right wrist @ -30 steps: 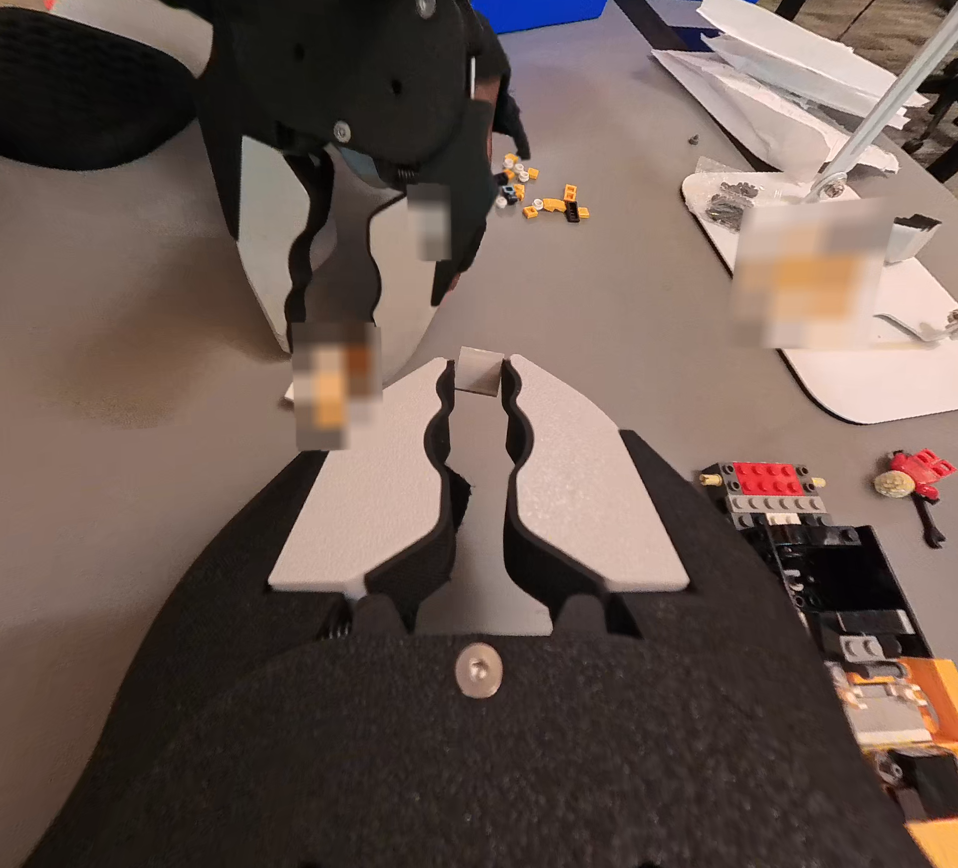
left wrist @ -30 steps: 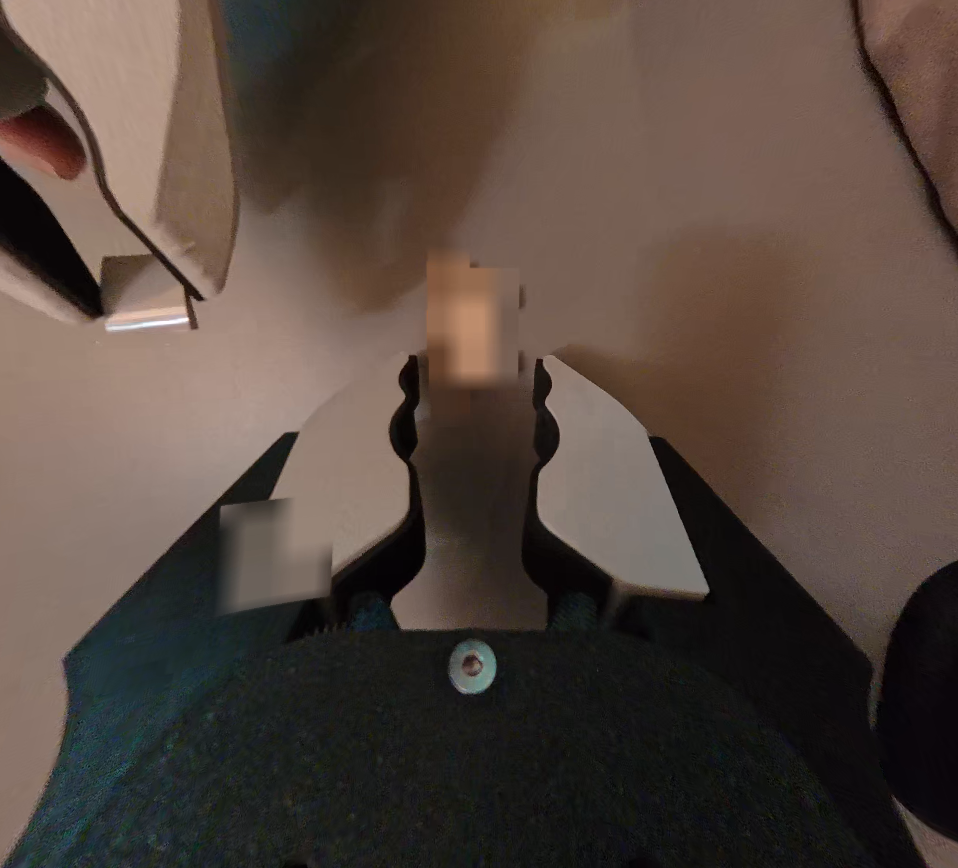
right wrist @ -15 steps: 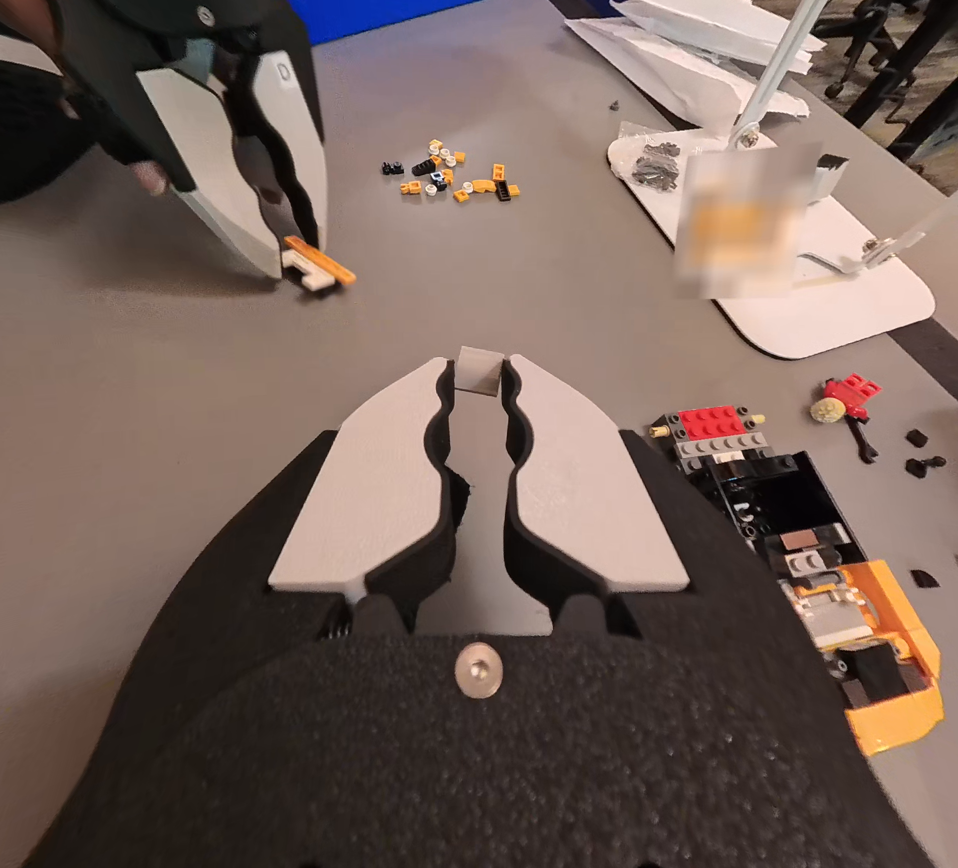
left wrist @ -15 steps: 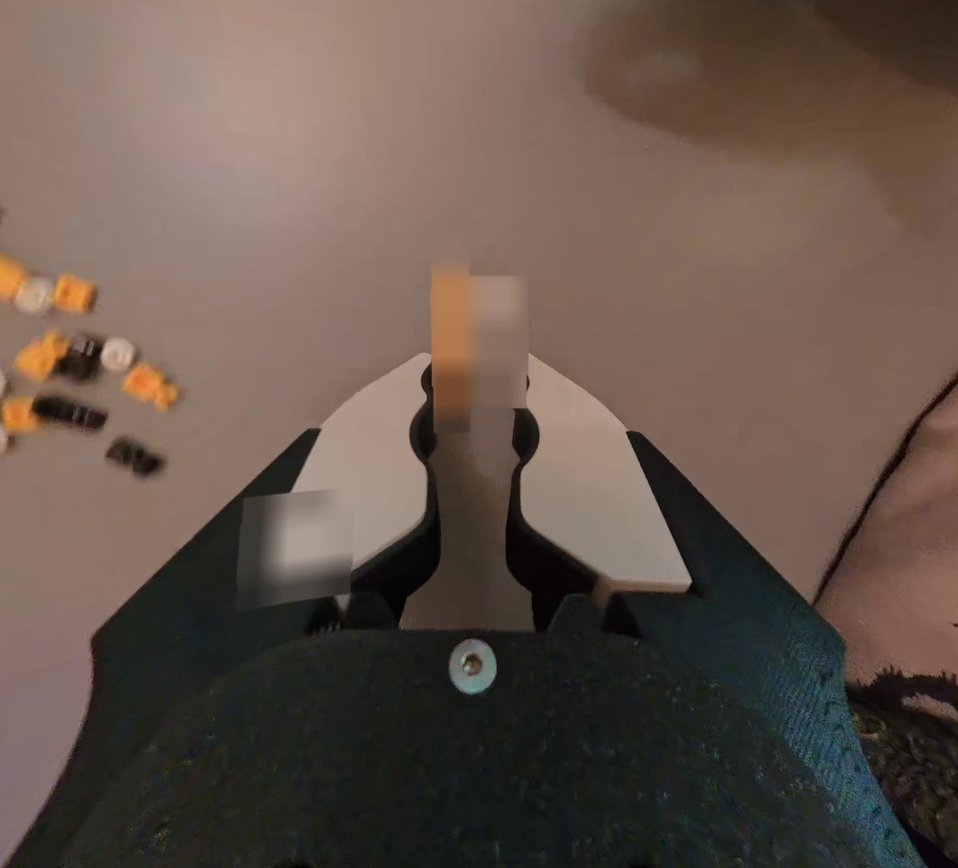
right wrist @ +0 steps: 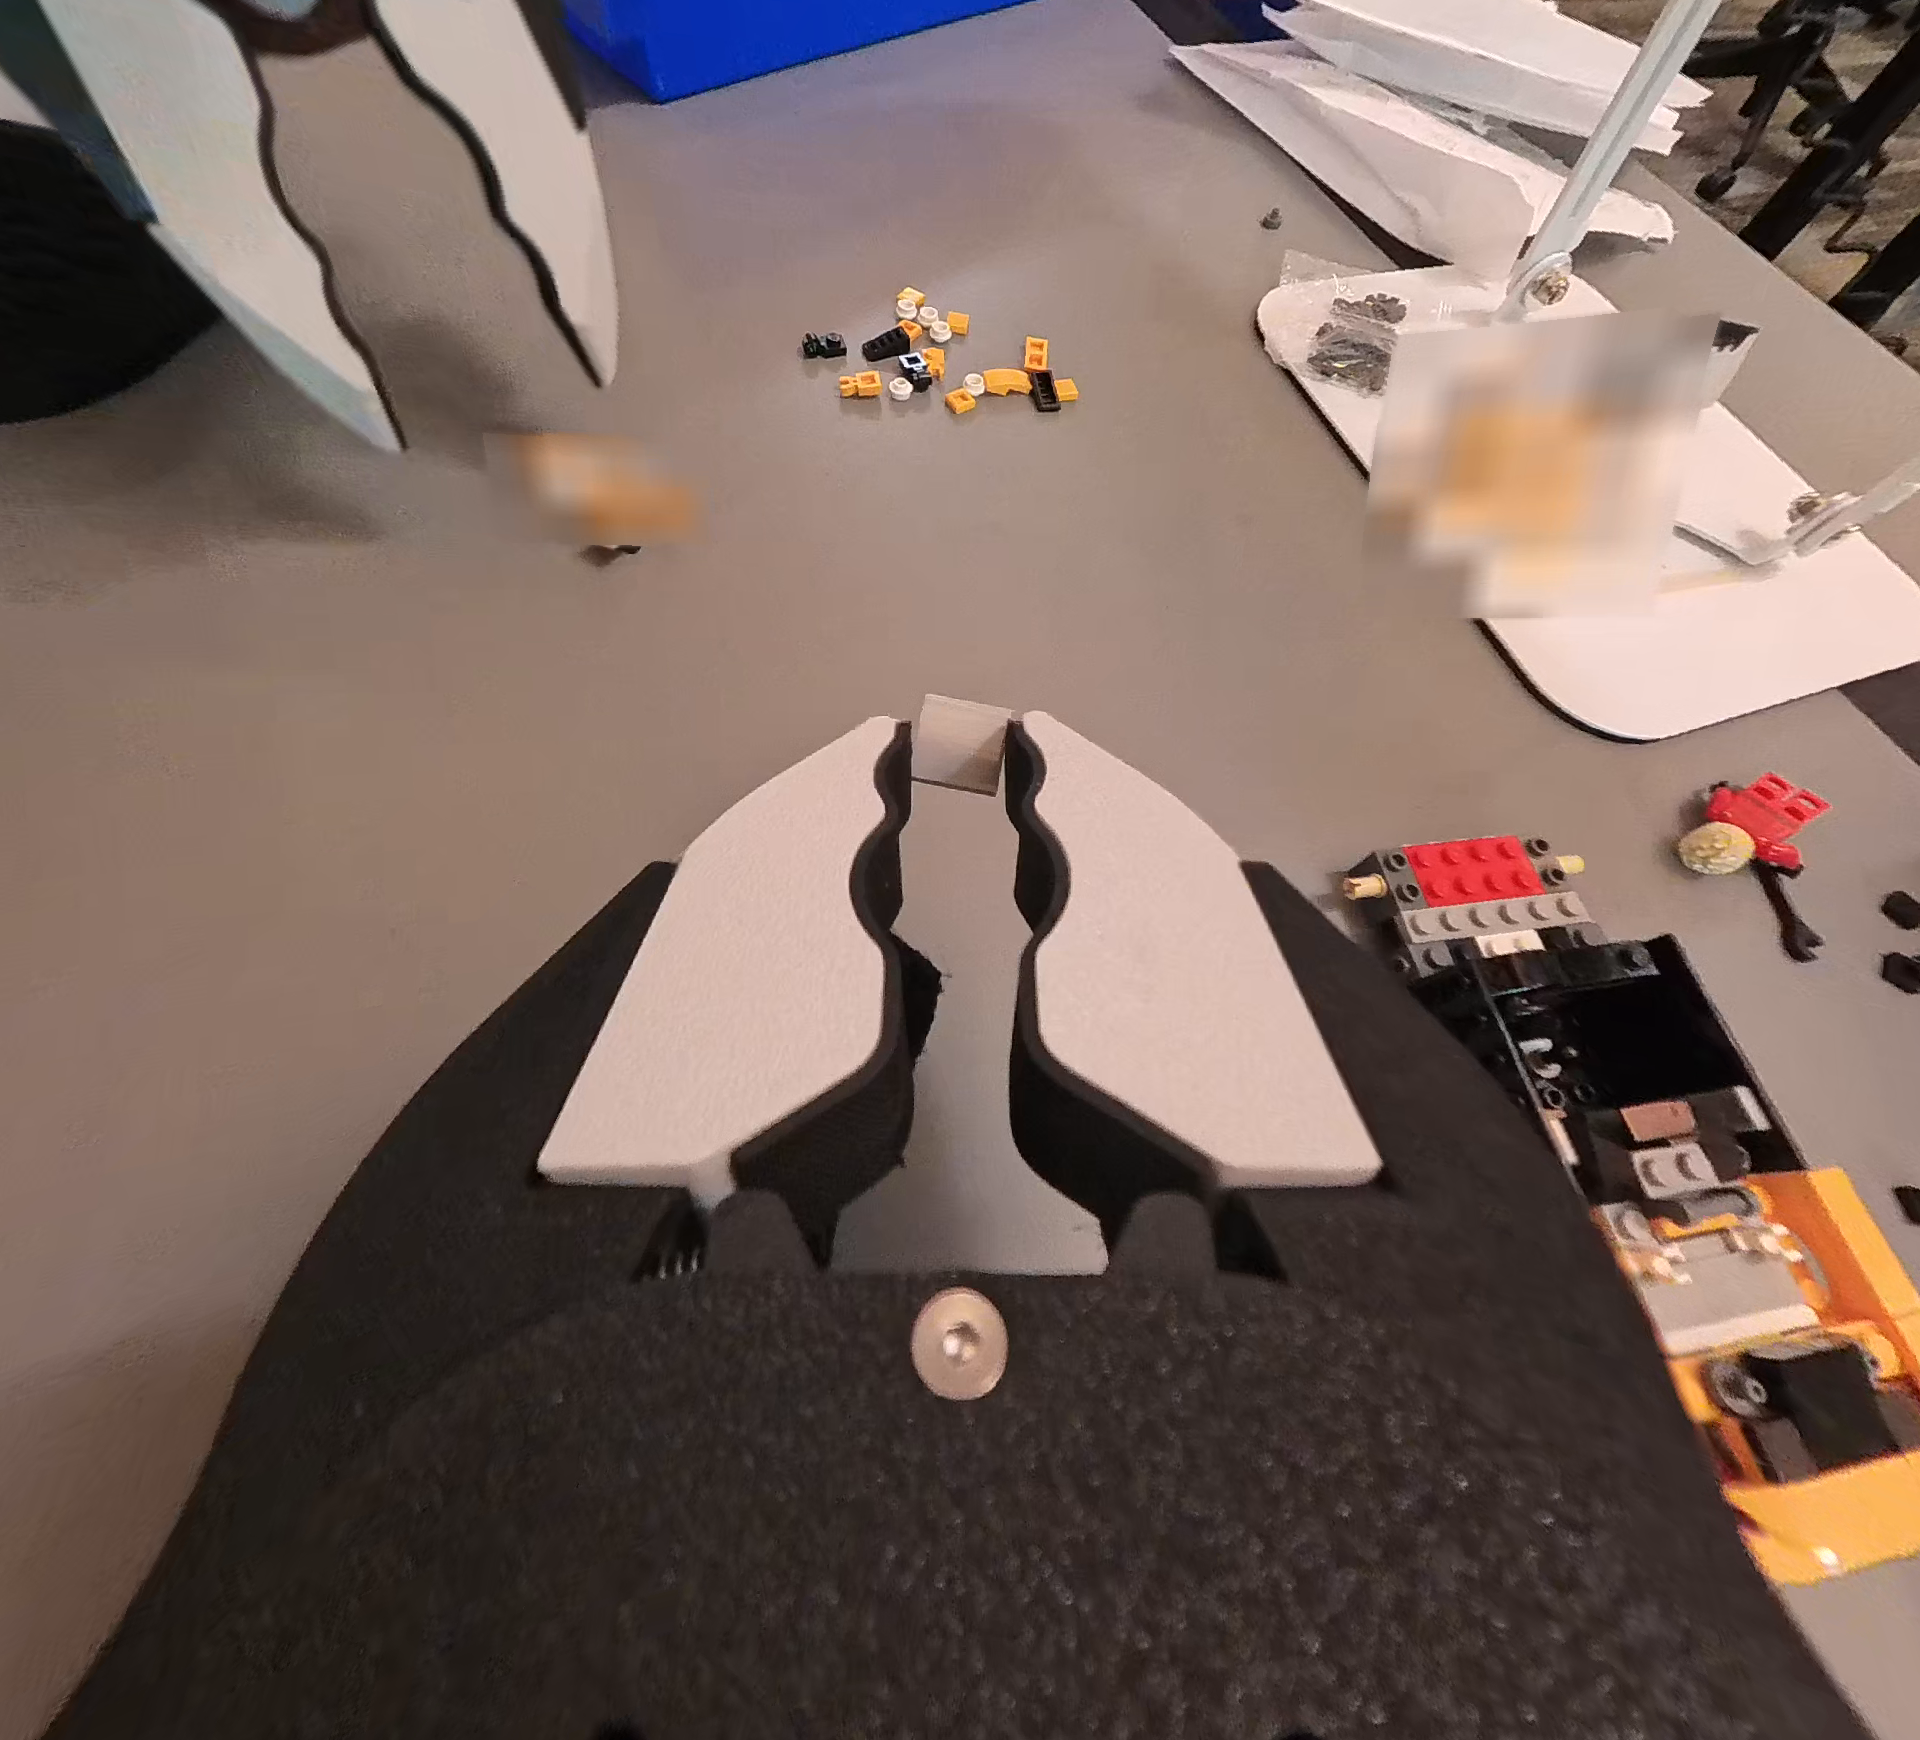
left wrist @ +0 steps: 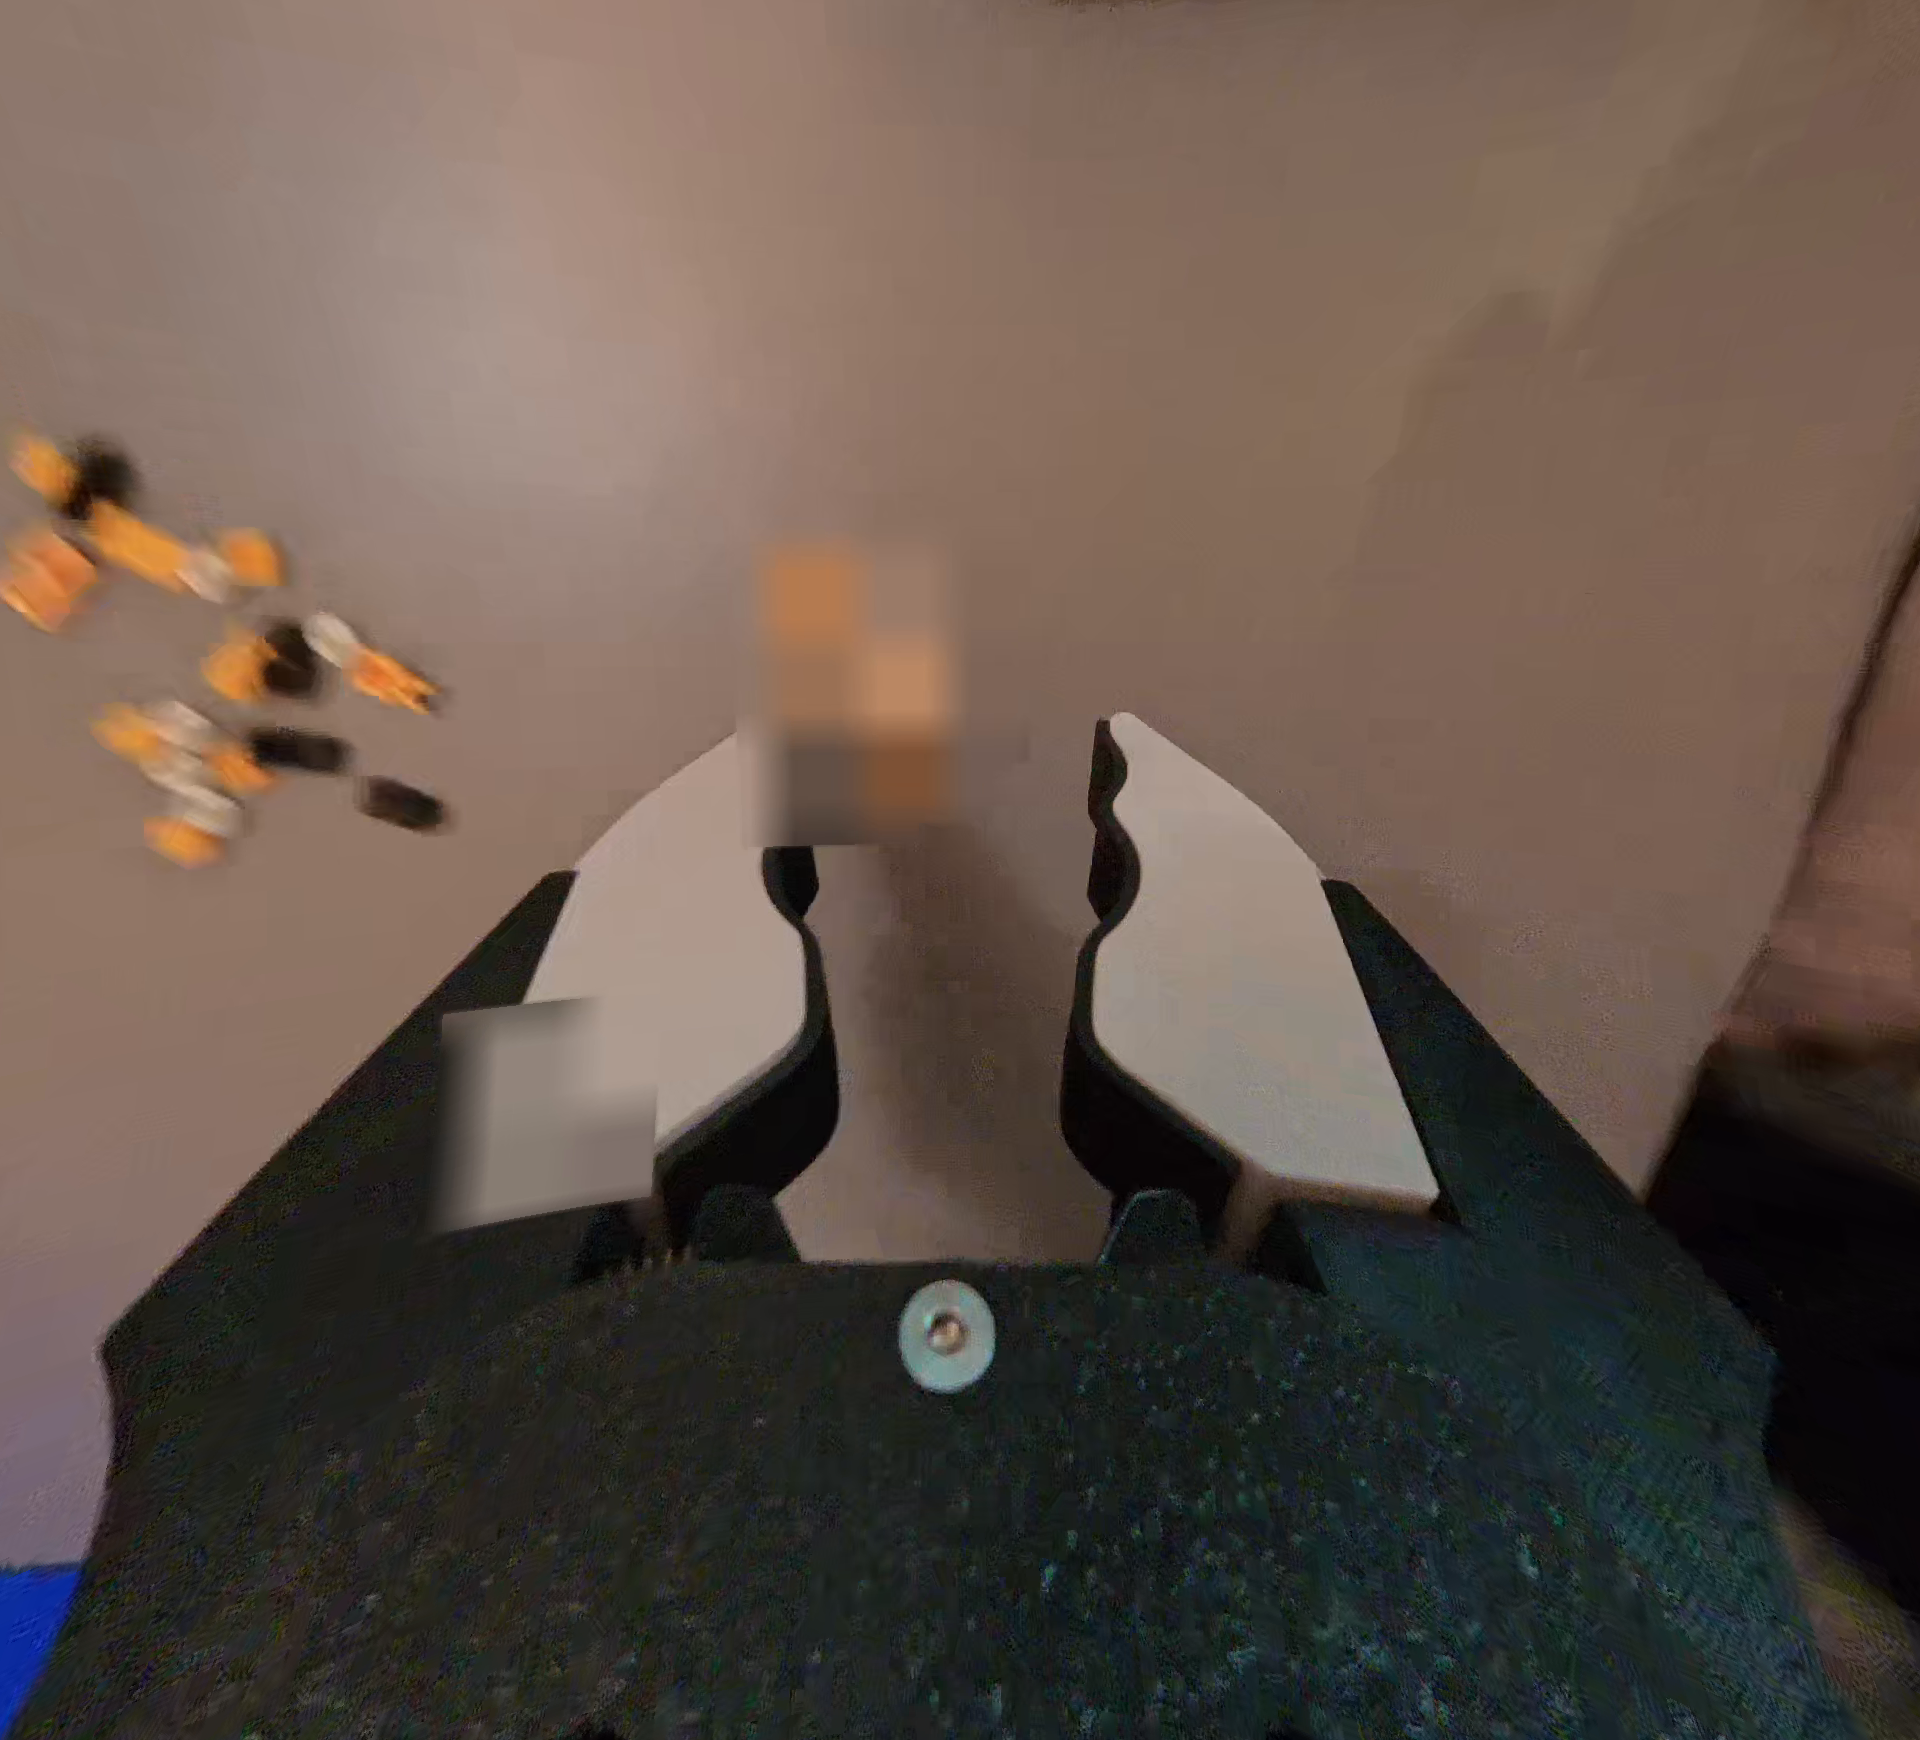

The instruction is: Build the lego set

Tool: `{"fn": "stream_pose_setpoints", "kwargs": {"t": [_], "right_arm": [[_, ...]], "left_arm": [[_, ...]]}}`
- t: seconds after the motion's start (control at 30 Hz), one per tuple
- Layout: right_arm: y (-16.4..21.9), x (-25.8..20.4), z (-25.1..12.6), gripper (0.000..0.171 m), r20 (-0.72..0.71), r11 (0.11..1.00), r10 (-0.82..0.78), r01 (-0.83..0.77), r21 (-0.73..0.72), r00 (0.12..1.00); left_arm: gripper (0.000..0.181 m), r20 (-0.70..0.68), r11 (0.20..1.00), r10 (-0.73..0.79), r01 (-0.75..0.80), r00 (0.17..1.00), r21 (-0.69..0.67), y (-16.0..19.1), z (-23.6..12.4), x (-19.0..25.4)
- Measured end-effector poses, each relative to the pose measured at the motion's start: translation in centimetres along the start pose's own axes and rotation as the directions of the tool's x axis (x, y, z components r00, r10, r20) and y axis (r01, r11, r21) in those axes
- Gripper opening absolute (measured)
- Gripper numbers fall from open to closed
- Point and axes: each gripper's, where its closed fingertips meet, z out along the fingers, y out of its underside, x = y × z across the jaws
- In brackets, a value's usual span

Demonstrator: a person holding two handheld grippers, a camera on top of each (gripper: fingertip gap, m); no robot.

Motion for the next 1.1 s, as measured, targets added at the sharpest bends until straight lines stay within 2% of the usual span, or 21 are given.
{"fn": "stream_pose_setpoints", "kwargs": {"t": [0.07, 0.13, 0.2, 0.3, 0.4, 0.5, 0.57, 0.67, 0.77, 0.83, 0.9, 1.1], "right_arm": [[0.1, -0.3, 0.2, 0.017, 0.013, 1.0, -0.007, 0.007, -0.003, 1.0], [0.2, -0.5, 0.3, 0.017, 0.023, 1.0, -0.019, 0.02, -0.008, 1.0], [0.3, -0.8, 0.3, 0.017, 0.031, 0.999, -0.03, 0.03, -0.013, 0.999], [0.5, -0.9, 0.4, 0.017, 0.037, 0.999, -0.037, 0.038, -0.018, 0.999], [0.9, -0.8, 0.6, 0.017, 0.043, 0.999, -0.027, 0.028, -0.029, 0.999], [1.2, -0.8, 0.7, 0.017, 0.049, 0.999, -0.022, 0.024, -0.036, 0.999], [1.2, -0.8, 0.8, 0.017, 0.052, 0.999, -0.02, 0.022, -0.036, 0.998], [1.2, -0.9, 0.8, 0.017, 0.056, 0.999, -0.021, 0.023, -0.036, 0.998], [0.8, -1.2, 0.7, 0.017, 0.067, 1.0, -0.016, 0.017, -0.023, 0.998], [0.5, -1.6, 0.8, 0.017, 0.087, 1.0, -0.007, 0.007, -0.007, 0.996], [0.4, -2.1, 0.9, 0.017, 0.107, 1.0, -0.005, 0.005, -0.002, 0.994], [0.5, -3.1, 1.1, 0.017, 0.153, 1.0, -0.022, 0.022, 0.002, 0.988]], "left_arm": [[0.052, -0.032, 0.964, 0.259, -0.26, 0.965, -0.05, 0.0, -0.5, -0.5], [0.061, -0.136, 0.893, 0.438, -0.448, 0.888, -0.045, 0.1, -0.1, -0.4], [0.067, -0.243, 0.851, 0.508, -0.525, 0.826, -0.007, -0.1, 0.7, -0.2], [0.071, -0.297, 0.781, 0.597, -0.624, 0.745, 0.004, -0.2, 1.8, -0.9], [0.064, -0.33, 0.737, 0.643, -0.675, 0.691, 0.022, -0.1, 2.1, -1.0], [0.05, -0.299, 0.718, 0.662, -0.696, 0.687, -0.008, 0.0, 2.4, -1.6], [0.041, -0.275, 0.738, 0.643, -0.674, 0.715, -0.028, -0.1, 2.5, -1.7], [0.041, -0.251, 0.822, 0.537, -0.566, 0.806, -0.062, -0.4, 2.5, -1.5], [0.041, -0.176, 0.924, 0.319, -0.347, 0.931, -0.161, -1.1, 2.8, -1.0], [0.041, -0.132, 0.968, 0.135, -0.159, 0.982, -0.195, -1.9, 3.2, -0.3], [0.041, -0.115, 0.982, 0.042, -0.062, 0.993, -0.178, -2.9, 3.5, 0.5], [0.041, -0.099, 0.989, -0.019, 0.004, 0.995, -0.15, -4.1, 4.2, 0.8]]}}
